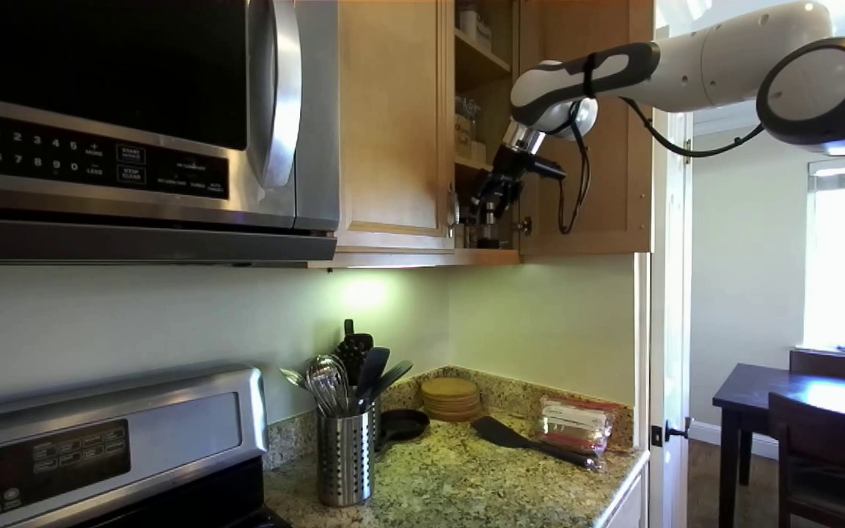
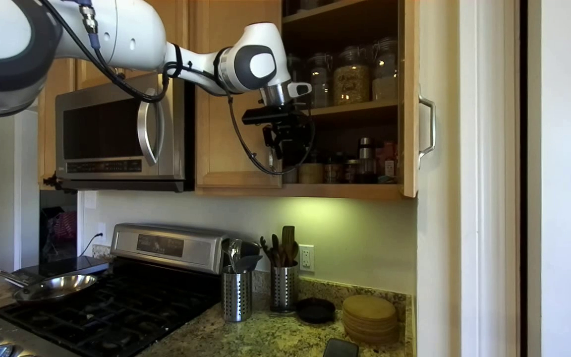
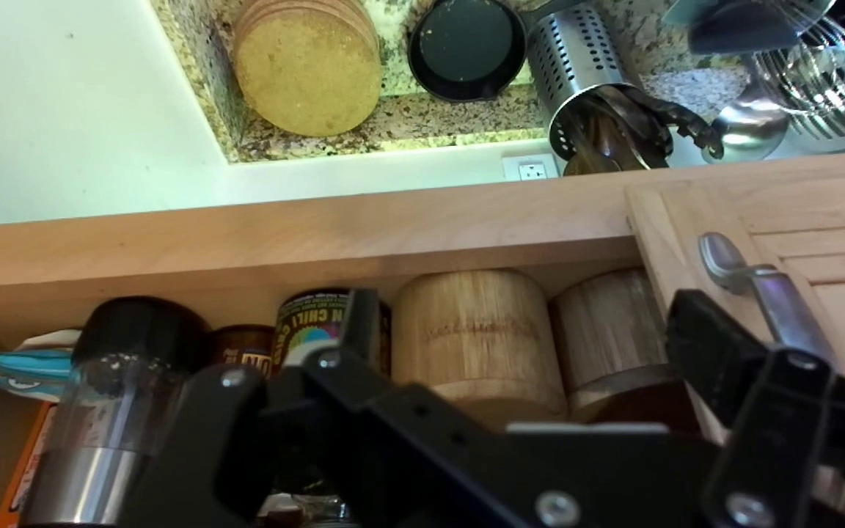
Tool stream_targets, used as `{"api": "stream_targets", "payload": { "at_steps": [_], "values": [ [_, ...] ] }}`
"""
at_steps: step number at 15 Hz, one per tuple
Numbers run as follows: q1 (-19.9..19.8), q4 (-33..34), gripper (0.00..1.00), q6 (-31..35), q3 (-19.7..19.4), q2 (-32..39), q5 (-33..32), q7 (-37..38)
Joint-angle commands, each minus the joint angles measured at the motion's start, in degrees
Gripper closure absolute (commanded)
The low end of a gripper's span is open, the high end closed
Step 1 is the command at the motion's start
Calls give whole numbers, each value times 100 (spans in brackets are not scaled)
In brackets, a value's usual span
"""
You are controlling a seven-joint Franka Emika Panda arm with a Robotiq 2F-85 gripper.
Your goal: Open the doors of the top cabinet, get the spice bottle and put it on the table.
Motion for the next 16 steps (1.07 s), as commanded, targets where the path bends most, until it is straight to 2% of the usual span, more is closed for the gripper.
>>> {"api": "stream_targets", "payload": {
  "at_steps": [1,8,16],
  "values": [
    [-60,122,0,-8,33,73,173,-184],
    [-192,729,0,-15,134,332,1096,-1226],
    [-410,1369,0,-267,288,669,2764,-2532]
  ]
}}
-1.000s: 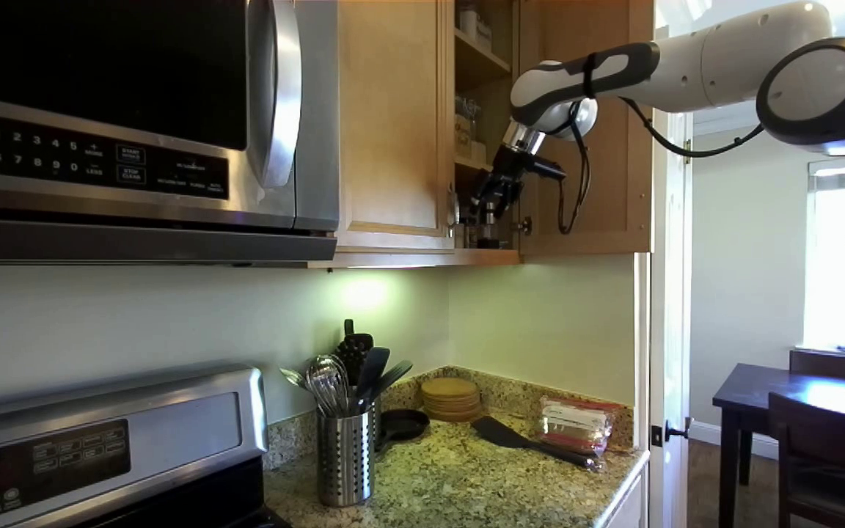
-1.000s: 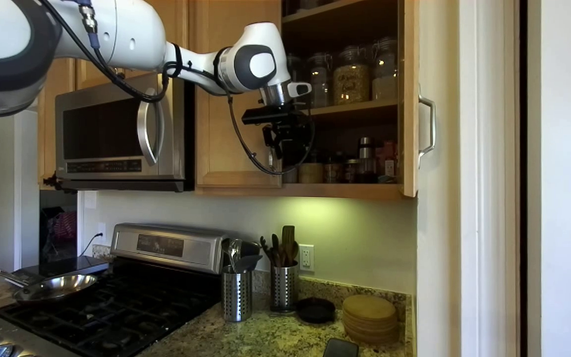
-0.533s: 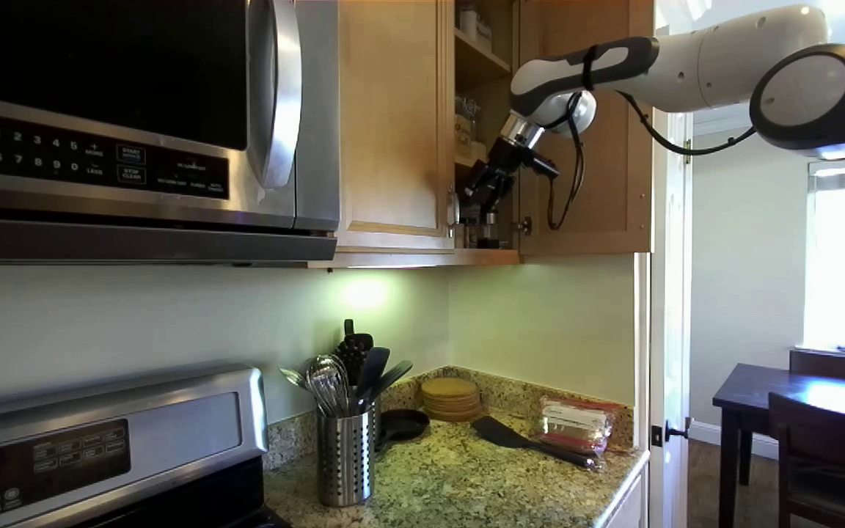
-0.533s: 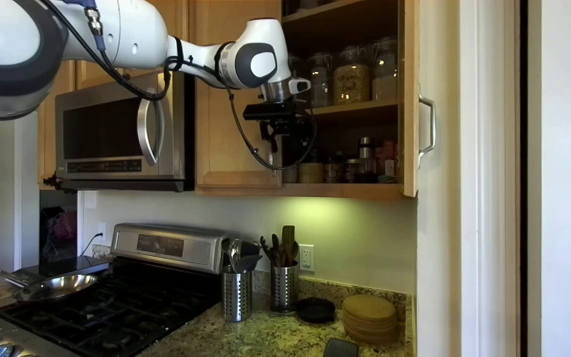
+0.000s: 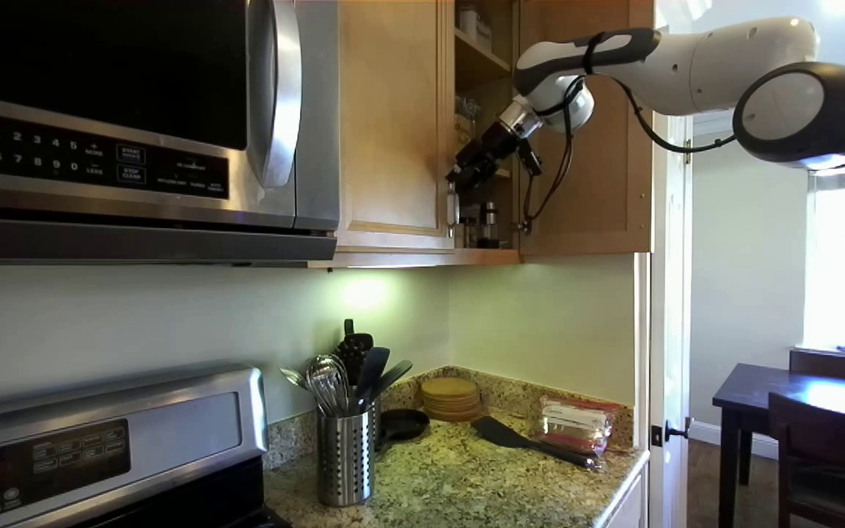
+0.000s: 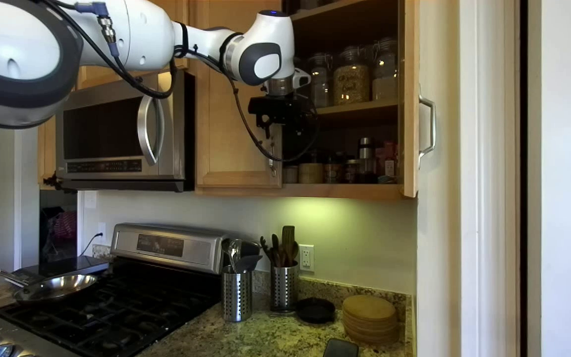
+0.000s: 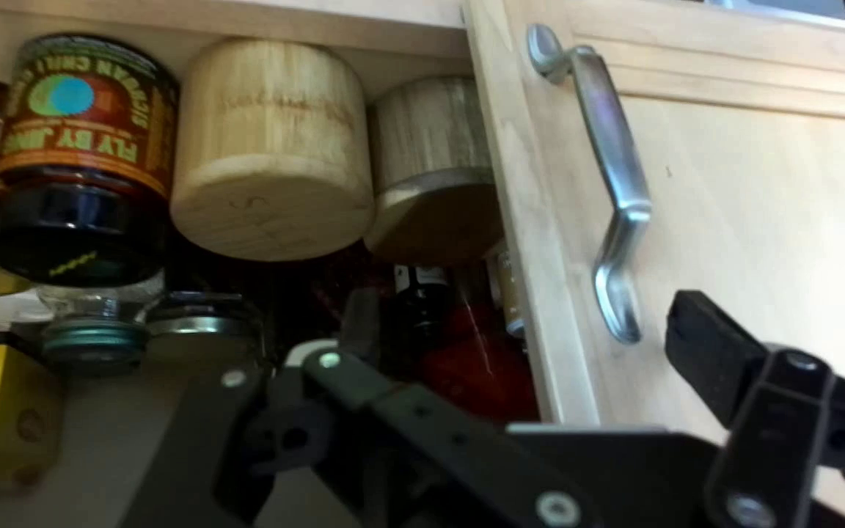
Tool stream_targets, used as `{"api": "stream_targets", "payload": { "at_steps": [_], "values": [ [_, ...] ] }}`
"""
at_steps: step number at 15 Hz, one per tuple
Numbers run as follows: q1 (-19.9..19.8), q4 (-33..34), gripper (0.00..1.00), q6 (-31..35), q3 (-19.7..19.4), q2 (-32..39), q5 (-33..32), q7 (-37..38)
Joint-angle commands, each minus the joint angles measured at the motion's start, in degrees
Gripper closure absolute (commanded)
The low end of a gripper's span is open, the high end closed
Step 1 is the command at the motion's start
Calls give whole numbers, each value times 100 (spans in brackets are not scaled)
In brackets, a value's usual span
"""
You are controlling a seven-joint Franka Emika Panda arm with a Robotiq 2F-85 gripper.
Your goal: Open the doors of the top cabinet, get the spice bottle and put it on the table.
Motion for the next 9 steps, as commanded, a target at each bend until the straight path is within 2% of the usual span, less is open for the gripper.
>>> {"api": "stream_targets", "payload": {
  "at_steps": [1,9],
  "values": [
    [-258,454,0,-307,206,244,756,-542],
    [-400,810,0,-1038,319,356,1677,-980]
  ]
}}
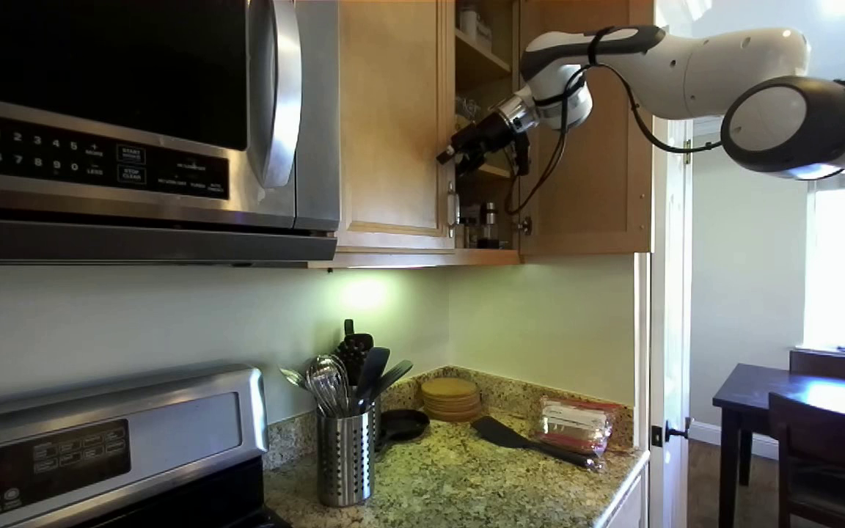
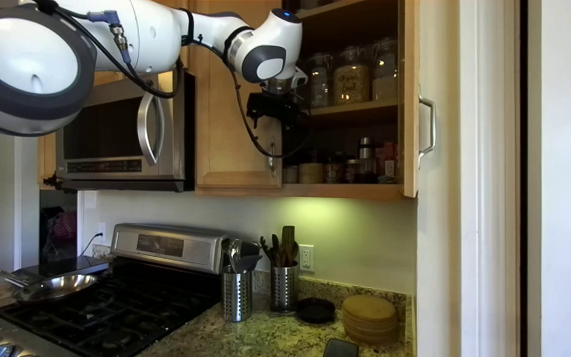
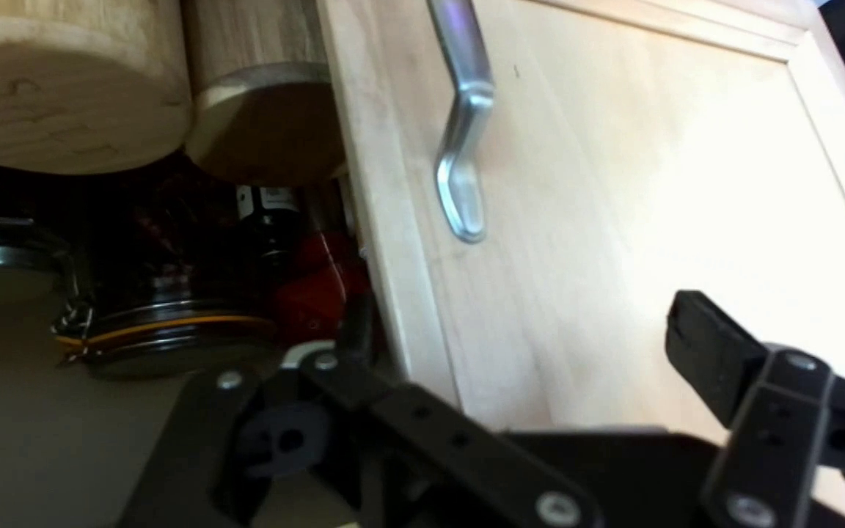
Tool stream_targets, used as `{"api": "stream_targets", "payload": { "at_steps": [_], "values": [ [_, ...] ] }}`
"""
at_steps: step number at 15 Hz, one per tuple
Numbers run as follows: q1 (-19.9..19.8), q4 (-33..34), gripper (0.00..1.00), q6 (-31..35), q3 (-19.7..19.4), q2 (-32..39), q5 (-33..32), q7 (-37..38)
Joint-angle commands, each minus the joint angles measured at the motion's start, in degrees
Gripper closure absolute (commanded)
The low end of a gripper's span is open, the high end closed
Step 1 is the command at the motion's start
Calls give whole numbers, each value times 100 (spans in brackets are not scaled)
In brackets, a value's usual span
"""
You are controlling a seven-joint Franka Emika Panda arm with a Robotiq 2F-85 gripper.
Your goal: Open the doors of the top cabinet, get the spice bottle and put it on the table.
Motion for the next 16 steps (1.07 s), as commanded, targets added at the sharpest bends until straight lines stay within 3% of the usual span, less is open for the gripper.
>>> {"api": "stream_targets", "payload": {
  "at_steps": [1,11,16],
  "values": [
    [-200,226,0,-495,114,57,366,-232],
    [-492,-281,0,-1924,78,-785,436,-1192],
    [-765,-480,0,-3479,53,-1541,851,-1947]
  ]
}}
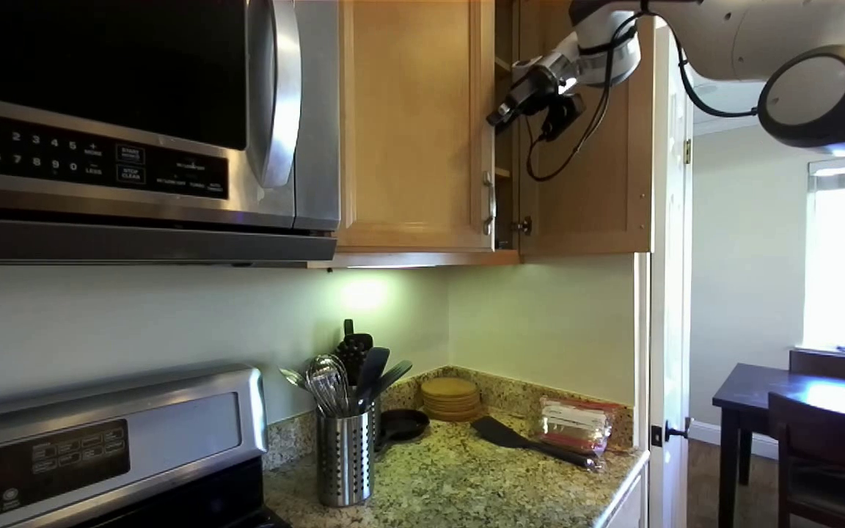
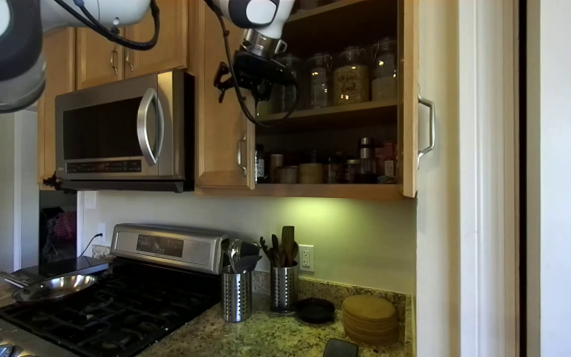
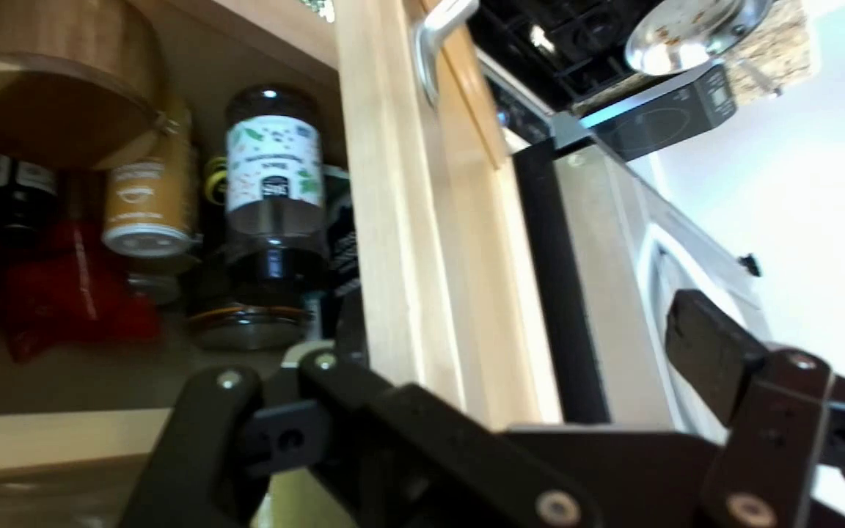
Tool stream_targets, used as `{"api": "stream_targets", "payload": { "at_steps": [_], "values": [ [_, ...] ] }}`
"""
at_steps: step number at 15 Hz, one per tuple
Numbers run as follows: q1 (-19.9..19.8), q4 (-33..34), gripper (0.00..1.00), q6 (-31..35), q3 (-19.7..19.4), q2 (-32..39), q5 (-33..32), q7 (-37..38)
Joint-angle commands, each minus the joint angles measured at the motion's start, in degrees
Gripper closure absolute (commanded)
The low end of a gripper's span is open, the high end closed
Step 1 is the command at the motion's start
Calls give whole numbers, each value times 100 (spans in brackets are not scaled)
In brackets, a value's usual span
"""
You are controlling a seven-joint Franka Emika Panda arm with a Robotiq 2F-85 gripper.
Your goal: Open the doors of the top cabinet, get the spice bottle and put it on the table.
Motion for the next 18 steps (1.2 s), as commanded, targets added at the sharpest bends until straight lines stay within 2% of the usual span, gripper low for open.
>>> {"api": "stream_targets", "payload": {
  "at_steps": [1,3,5,7,9,15,18],
  "values": [
    [-227,-589,0,-1163,41,-883,436,-513],
    [-324,-543,0,-1925,-10,-1065,677,-696],
    [-337,-514,0,-2345,-69,-1150,716,-721],
    [-302,-537,0,-2324,-105,-1166,507,-671],
    [-257,-690,0,-1919,-123,-1158,283,-659],
    [25,-1610,0,919,-68,-1102,-424,-465],
    [311,-1990,0,2308,-6,-1100,-875,-260]
  ]
}}
